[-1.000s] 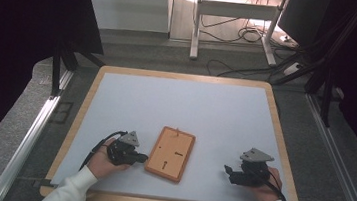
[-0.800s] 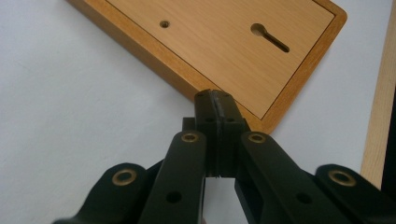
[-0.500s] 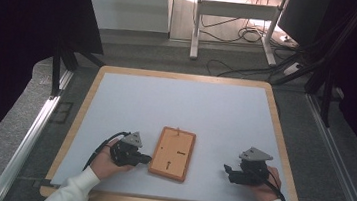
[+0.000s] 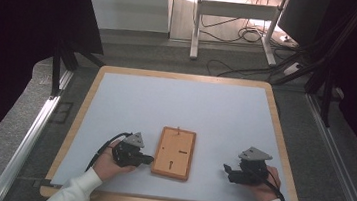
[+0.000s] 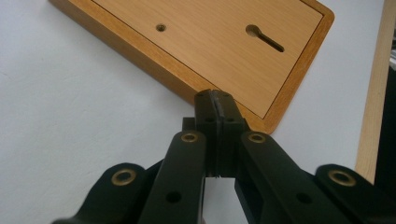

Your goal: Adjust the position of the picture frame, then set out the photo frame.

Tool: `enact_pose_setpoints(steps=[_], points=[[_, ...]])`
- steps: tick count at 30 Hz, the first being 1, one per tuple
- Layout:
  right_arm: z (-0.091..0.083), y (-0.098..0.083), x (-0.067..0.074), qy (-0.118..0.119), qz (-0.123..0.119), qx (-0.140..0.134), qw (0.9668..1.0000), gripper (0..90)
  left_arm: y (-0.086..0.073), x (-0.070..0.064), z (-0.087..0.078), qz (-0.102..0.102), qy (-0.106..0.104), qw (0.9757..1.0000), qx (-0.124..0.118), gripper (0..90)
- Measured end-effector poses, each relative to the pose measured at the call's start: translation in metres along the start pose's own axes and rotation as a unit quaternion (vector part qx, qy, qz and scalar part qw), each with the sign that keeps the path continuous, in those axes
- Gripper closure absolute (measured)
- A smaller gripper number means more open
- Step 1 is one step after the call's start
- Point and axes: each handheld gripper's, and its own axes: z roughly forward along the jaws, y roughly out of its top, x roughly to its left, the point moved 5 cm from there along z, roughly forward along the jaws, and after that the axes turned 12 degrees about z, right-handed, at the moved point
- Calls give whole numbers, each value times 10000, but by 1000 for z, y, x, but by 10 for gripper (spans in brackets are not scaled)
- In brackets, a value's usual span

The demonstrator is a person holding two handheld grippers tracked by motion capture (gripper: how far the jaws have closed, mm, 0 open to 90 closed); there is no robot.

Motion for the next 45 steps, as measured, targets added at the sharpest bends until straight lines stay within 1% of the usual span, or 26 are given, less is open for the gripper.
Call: enact_pose_setpoints(steps=[4,8,14,17,18,19,20,21,22,23,24,26,27,28,29,31,33,35,37,40,45], points=[[0,0,0,2,7,0,10000,167,1,-1,1,-31,37,10000,-15,900],[0,0,0,12,-22,10,10000,167,3,-2,3,-29,16,10000,-42,900],[-1,0,-1,6,1,1,10000,167,4,-1,3,1,7,10000,-54,900],[-1,0,-1,10,6,-12,10000,167,4,5,-2,-48,223,9995,-212,900],[-2,0,-1,12,11,-22,10000,167,3,10,-5,-94,504,9983,-284,860],[-2,0,-1,12,13,-15,10000,167,2,13,-7,-75,641,9975,-286,830],[-2,0,-1,12,13,-15,10000,167,2,13,-7,-75,641,9975,-286,796],[-2,0,-2,15,15,-16,10000,167,1,15,-8,-100,748,9966,-319,796],[-2,0,-1,22,7,-34,10000,167,-1,18,-9,-189,871,9954,-360,702],[-2,0,-1,22,7,-34,10000,167,-1,18,-9,-189,871,9954,-360,640],[-2,0,-1,34,-13,-44,10000,167,-3,21,-10,-253,1011,9939,-355,580],[-2,0,-1,36,-19,-48,10000,167,-3,23,-11,-287,1025,9935,-393,517],[-2,0,-1,36,-19,-48,10000,167,-4,24,-12,-324,1048,9930,-429,517],[-2,0,-1,33,-32,-43,10000,167,-5,26,-14,-374,1092,9922,-464,470],[-2,0,-1,34,-46,-27,10000,167,-5,26,-14,-374,1092,9922,-464,453],[-2,-1,0,44,-56,-19,10000,167,-7,29,-16,-458,1094,9918,-471,424],[-2,-1,0,50,-58,-18,10000,167,-7,30,-16,-479,1081,9919,-456,415],[-2,-1,0,51,-60,-19,10000,167,-9,32,-15,-545,1027,9923,-431,410],[-2,-1,0,53,-75,-22,10000,167,-9,33,-15,-557,1014,9924,-414,402],[-3,-2,1,43,-72,-20,10000,167,-9,34,-15,-529,991,9929,-402,391],[-4,-2,1,39,-73,-51,10000,167,-7,33,-16,-541,940,9932,-430,367]])
